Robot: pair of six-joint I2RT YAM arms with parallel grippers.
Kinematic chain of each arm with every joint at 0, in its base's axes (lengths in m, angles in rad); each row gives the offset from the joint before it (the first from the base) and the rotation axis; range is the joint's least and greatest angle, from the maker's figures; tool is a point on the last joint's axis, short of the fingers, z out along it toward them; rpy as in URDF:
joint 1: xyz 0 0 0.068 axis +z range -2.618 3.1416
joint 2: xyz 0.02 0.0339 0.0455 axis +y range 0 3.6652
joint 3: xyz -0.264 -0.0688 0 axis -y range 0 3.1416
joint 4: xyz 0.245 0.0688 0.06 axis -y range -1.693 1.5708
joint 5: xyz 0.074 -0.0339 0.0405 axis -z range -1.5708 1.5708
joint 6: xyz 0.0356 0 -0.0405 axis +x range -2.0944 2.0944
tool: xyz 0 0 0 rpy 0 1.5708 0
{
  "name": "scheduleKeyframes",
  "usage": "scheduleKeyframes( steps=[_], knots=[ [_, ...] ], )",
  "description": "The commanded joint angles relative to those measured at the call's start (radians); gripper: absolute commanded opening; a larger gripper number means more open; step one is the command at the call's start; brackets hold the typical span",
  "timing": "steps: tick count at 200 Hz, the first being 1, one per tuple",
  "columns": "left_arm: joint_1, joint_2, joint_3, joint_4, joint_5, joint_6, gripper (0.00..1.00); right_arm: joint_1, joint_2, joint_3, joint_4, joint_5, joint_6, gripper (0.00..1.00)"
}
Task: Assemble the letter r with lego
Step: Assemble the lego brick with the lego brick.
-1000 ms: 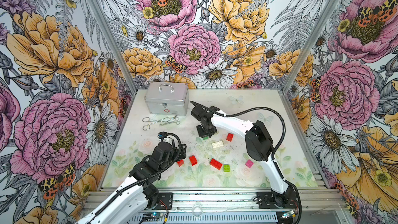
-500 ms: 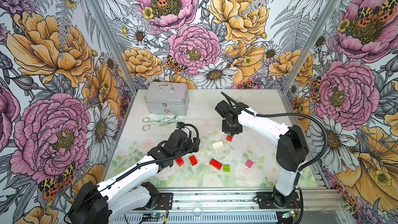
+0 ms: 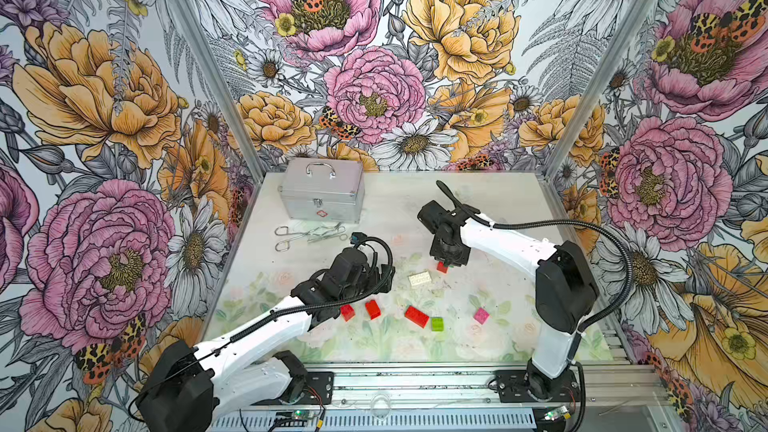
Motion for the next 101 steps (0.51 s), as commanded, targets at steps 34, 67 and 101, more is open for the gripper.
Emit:
scheduleKeyframes(
  steps=[34, 67, 101],
  knots=[
    [0.018, -0.034, 0.004, 0.016, 0.033, 0.026, 0.98, -0.011, -0.021, 0.016, 0.072, -0.009, 0.075, 0.22],
    [0.044, -0.049, -0.008, 0.015, 0.051, 0.023, 0.98, -0.014, 0.0, 0.027, 0.082, -0.026, 0.075, 0.22],
    [0.05, -0.05, -0.008, 0.012, 0.057, 0.023, 0.98, -0.016, 0.003, 0.015, 0.094, -0.035, 0.08, 0.22]
  ],
)
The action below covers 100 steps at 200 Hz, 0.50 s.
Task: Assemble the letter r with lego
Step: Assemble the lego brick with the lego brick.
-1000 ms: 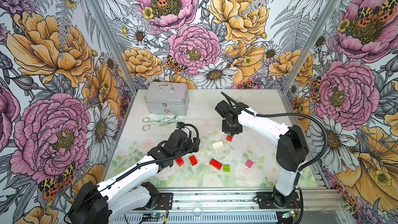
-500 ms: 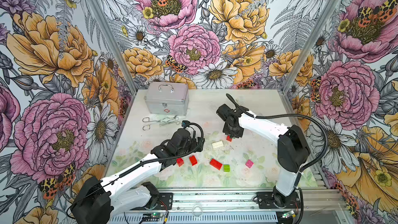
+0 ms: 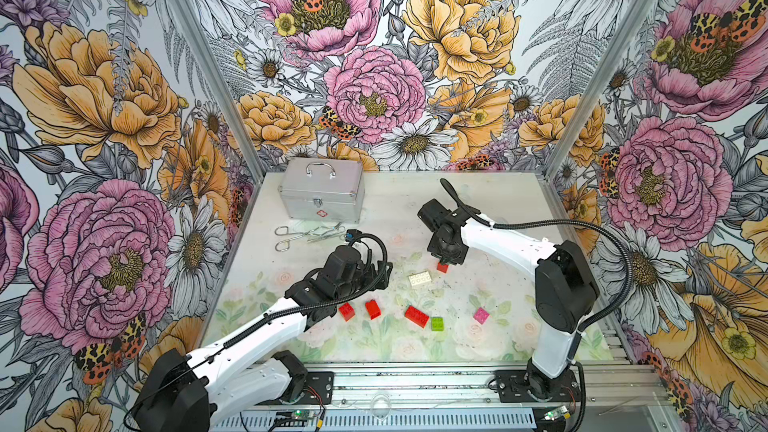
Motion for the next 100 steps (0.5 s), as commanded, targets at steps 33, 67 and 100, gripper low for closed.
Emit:
scheduleKeyframes(
  steps=[33, 67, 100],
  knots=[
    [0.008, 0.0, -0.003, 0.013, 0.032, 0.023, 0.98, -0.014, 0.001, -0.001, 0.031, -0.013, 0.018, 0.21],
    [0.007, 0.005, -0.003, 0.014, 0.034, 0.021, 0.98, -0.02, -0.01, -0.03, 0.036, -0.012, 0.018, 0.21],
    [0.008, 0.01, -0.004, 0.024, 0.048, 0.023, 0.99, -0.023, -0.015, -0.054, 0.047, -0.025, 0.017, 0.21]
  ],
)
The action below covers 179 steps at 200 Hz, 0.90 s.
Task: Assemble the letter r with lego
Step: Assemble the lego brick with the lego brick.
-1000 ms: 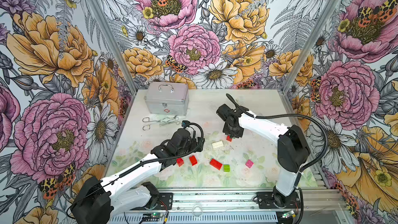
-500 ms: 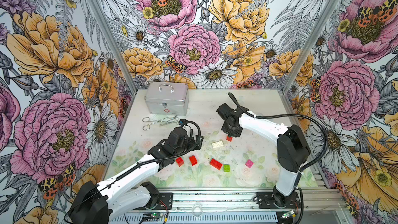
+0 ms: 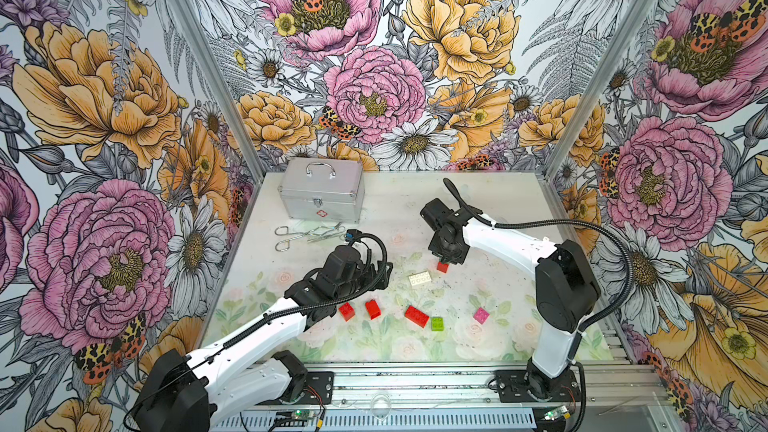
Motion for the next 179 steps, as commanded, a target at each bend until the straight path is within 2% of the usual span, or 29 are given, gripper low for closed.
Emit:
scheduleKeyframes(
  steps=[1, 119, 179],
  knots=[
    [0.007, 0.01, -0.004, 0.024, 0.034, 0.023, 0.99, -0.006, -0.012, -0.03, 0.013, -0.014, 0.013, 0.21],
    [-0.005, -0.017, -0.017, 0.05, 0.047, 0.029, 0.99, -0.002, -0.065, -0.074, 0.021, -0.03, 0.026, 0.21],
    [-0.002, -0.046, -0.033, 0.05, 0.041, 0.03, 0.99, -0.001, -0.024, -0.046, 0.02, -0.054, 0.02, 0.21]
  ],
)
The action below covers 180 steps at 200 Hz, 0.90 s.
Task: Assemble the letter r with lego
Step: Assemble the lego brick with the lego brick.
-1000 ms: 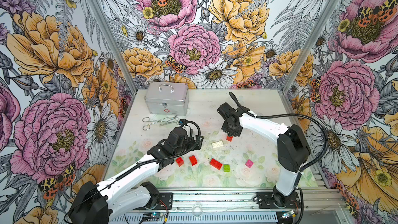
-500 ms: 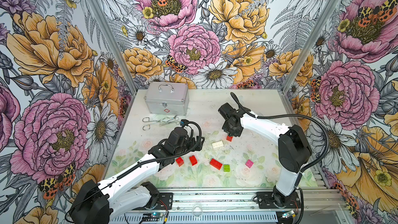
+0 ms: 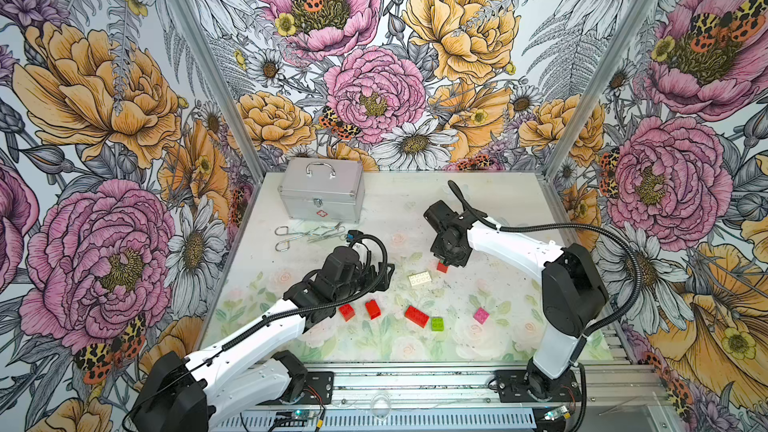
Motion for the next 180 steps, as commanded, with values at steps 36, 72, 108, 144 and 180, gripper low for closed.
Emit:
scheduleKeyframes(
  steps=[36, 72, 108, 144, 180],
  knots=[
    [0.0, -0.03, -0.016, 0.027, 0.012, 0.017, 0.99, -0.001, 0.023, 0.006, -0.011, -0.025, 0.009, 0.21],
    [0.0, -0.03, -0.016, 0.028, 0.012, 0.02, 0.99, -0.006, 0.059, 0.016, -0.043, -0.033, -0.016, 0.21],
    [0.001, -0.05, -0.02, 0.02, 0.004, 0.021, 0.99, -0.011, 0.091, 0.039, -0.11, -0.02, -0.046, 0.21],
    [0.001, -0.077, -0.027, 0.015, -0.003, 0.019, 0.99, -0.014, 0.088, 0.041, -0.144, -0.003, -0.045, 0.21],
    [0.0, -0.098, -0.031, 0.011, -0.008, 0.017, 0.99, -0.015, 0.078, 0.044, -0.163, 0.017, -0.04, 0.21]
  ],
)
